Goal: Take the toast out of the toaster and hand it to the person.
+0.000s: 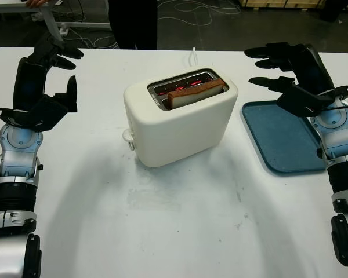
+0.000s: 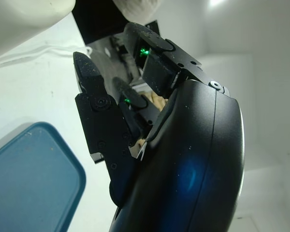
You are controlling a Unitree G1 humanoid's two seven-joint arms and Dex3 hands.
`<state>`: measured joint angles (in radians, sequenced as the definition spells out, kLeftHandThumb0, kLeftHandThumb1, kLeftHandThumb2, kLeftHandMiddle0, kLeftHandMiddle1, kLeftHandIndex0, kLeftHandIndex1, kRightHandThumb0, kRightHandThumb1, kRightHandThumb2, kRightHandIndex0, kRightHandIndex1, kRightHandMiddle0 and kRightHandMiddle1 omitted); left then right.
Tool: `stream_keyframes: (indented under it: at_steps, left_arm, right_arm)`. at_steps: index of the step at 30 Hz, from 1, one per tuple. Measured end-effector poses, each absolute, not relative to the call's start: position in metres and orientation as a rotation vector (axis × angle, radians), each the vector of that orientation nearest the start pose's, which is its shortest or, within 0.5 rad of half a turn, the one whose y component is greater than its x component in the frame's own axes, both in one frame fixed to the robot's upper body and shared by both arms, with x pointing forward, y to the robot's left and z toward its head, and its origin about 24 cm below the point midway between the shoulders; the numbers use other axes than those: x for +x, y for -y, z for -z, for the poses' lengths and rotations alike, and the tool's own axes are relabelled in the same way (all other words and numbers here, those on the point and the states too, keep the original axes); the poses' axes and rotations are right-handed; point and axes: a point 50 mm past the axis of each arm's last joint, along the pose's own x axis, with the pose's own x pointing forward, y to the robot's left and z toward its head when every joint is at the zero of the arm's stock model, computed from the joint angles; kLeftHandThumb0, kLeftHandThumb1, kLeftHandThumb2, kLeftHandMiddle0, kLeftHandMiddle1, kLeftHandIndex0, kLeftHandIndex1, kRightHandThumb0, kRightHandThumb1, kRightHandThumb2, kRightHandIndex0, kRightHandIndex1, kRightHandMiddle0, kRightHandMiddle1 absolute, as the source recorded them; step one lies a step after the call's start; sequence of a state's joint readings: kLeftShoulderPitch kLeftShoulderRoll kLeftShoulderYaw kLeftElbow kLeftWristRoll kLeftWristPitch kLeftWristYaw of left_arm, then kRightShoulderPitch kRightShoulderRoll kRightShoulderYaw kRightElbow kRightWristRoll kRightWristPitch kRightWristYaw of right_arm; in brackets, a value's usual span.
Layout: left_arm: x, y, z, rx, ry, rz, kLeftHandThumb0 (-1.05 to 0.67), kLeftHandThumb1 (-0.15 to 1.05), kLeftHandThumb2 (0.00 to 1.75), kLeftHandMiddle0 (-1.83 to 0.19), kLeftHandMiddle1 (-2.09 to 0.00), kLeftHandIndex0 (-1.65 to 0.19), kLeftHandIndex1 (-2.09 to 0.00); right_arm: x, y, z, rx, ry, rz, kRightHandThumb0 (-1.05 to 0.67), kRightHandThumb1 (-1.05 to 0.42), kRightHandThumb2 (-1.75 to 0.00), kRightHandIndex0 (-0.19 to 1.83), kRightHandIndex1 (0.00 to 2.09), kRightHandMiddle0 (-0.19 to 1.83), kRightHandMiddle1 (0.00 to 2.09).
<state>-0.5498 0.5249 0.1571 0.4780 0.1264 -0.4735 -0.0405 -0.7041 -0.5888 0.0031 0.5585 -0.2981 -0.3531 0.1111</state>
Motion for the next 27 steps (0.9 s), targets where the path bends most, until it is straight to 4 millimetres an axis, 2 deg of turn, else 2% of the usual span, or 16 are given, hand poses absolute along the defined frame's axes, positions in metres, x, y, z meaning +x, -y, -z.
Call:
stream_keyframes:
  at_steps: [5, 27]
  left_arm:
    - [0.3305, -0.257, -0.1828, 0.609, 0.565, -0.082, -0.92, 0.89, 0.31, -0.37, -1.33, -0.37, -1.25]
    - [0.3312, -0.2595, -0.1849, 0.639, 0.526, -0.06, -0.98, 0.92, 0.08, -0.38, -1.32, -0.36, -1.2]
  right_arm:
    - [0.359, 0.2357, -0.1946, -0.88, 0.429, -0.063, -0.23, -0.78, 0.0, 0.95, 0.01, 0.85, 0.0]
    - [0.359, 0.2355, -0.1944, -0.875, 0.427, -0.071, -0.27, -0.79, 0.0, 0.93, 0.01, 0.85, 0.01]
